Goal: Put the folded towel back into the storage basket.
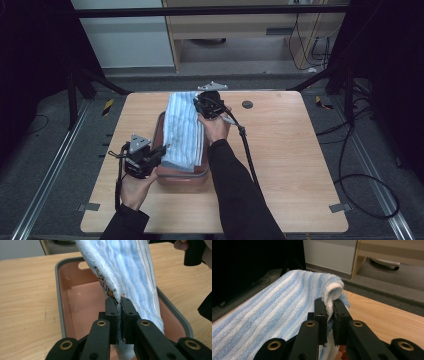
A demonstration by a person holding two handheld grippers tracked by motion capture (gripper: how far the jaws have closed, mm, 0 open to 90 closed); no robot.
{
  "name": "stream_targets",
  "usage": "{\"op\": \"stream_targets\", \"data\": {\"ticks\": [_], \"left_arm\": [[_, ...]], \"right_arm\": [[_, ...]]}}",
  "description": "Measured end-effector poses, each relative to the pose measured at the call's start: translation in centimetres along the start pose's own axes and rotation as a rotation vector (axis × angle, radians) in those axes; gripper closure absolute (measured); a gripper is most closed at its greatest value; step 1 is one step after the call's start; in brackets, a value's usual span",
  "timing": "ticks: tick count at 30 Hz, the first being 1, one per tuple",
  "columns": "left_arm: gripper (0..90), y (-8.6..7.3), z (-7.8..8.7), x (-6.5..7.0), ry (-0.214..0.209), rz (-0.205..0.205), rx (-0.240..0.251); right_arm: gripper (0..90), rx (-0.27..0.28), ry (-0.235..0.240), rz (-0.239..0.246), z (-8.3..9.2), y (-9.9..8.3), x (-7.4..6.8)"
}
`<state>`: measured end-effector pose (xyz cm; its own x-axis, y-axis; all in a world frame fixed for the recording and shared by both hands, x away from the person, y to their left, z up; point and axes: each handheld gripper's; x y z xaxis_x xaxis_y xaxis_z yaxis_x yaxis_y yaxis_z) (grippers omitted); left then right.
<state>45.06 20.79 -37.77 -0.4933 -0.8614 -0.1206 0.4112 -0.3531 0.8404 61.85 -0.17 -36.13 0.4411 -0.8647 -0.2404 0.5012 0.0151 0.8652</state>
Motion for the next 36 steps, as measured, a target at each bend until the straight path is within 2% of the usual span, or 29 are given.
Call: {"op": "stream_targets", "data": {"ticks": [9, 17, 26, 36], "left_arm": [[85.6, -1.1, -1.5, 0.8, -0.002, -0.017, -0.061], [85.6, -2.2, -1.8, 0.7, 0.006, -0.013, -0.104], [85.5, -2.7, -2.3, 0.5, 0.005, -0.009, -0.14], [85.1, -3.3, -3.2, 0.7, -0.004, -0.01, -0.161]], "right_arm": [[83.9, -0.061, -0.024, 0.0, -1.3, -2.2, 0.3], [83.8, -0.094, -0.028, -0.004, -2.1, -3.7, 0.4], [83.5, -0.13, -0.038, 0.003, -2.9, -4.6, 0.3], [83.0, -0.127, -0.059, 0.01, -3.0, -5.0, 0.7]]}}
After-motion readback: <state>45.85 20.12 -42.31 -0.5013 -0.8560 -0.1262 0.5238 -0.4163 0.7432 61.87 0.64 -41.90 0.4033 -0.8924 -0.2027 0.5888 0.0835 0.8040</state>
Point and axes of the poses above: each handheld gripper's, and its own axes: z roughly backward along the jaws, y roughly out of its top, x roughly to its right, and after that the axes turned 12 degrees about -z, right-handed
